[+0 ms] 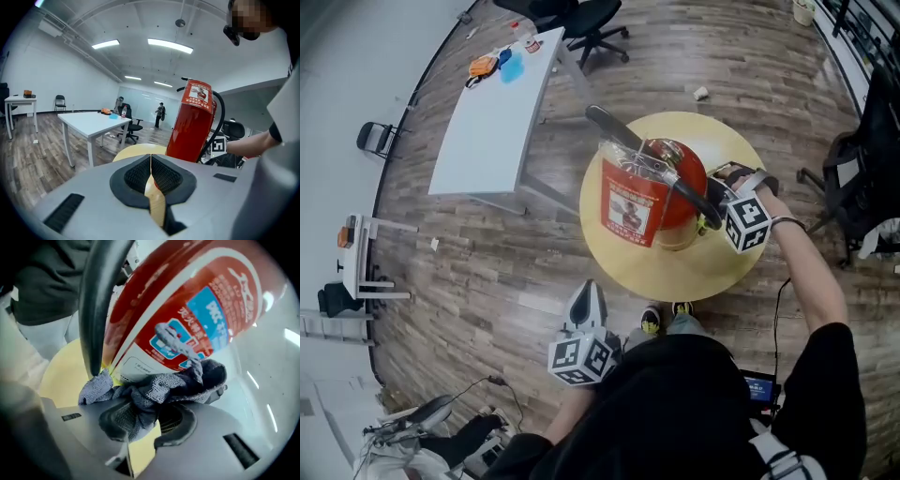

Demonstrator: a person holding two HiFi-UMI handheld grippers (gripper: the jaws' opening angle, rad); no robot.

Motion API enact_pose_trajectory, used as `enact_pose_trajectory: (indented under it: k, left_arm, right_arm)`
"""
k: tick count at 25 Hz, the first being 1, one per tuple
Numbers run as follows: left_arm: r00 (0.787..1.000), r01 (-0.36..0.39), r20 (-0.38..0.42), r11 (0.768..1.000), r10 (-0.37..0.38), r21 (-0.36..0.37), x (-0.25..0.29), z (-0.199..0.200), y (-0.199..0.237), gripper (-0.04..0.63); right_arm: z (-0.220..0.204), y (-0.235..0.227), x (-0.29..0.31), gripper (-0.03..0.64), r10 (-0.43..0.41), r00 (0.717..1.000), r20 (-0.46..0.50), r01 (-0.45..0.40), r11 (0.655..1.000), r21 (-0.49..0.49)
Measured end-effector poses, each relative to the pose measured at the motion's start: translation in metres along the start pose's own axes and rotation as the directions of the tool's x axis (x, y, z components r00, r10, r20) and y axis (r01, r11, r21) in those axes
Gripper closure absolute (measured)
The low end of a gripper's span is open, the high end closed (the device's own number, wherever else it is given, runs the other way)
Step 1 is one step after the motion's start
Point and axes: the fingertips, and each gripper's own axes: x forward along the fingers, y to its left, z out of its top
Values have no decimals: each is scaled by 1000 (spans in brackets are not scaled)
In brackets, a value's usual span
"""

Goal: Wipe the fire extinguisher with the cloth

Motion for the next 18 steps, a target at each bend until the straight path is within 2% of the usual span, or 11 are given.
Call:
enact_pose_trajectory:
  k: [3, 5, 7, 9, 11, 13, 15, 18]
  left_arm:
    - [1000, 3, 12, 1000, -3, 5, 4, 6, -1, 572]
    - [1000, 1, 24, 1000, -2, 4, 6, 11, -1, 572]
    - [1000, -4, 29, 1000, 4, -3, 7, 12, 2, 572]
    - [1000, -9, 26, 1000, 9, -9, 7, 10, 5, 572]
    - [1000, -13, 23, 1000, 13, -10, 6, 9, 7, 572]
    - [1000, -15, 20, 1000, 15, -16, 6, 7, 7, 572]
    - [1000, -17, 16, 1000, 18, -19, 6, 5, 6, 572]
    - [1000, -26, 9, 999, 26, -19, 6, 2, 7, 572]
  right_arm:
    - [4, -12, -4, 520, -22, 999, 24, 22, 1000, -12]
    - [19, -47, -24, 520, -103, 993, 65, 106, 993, -43]
    - [41, -95, -59, 520, -220, 967, 129, 229, 971, -66]
    - [64, -139, -96, 520, -317, 929, 191, 339, 936, -91]
    - [79, -168, -118, 520, -360, 904, 230, 396, 908, -135]
    - [87, -181, -116, 520, -355, 901, 249, 404, 896, -184]
    - [94, -185, -99, 520, -321, 909, 266, 380, 900, -214]
    - [95, -169, -65, 520, -195, 935, 298, 266, 938, -223]
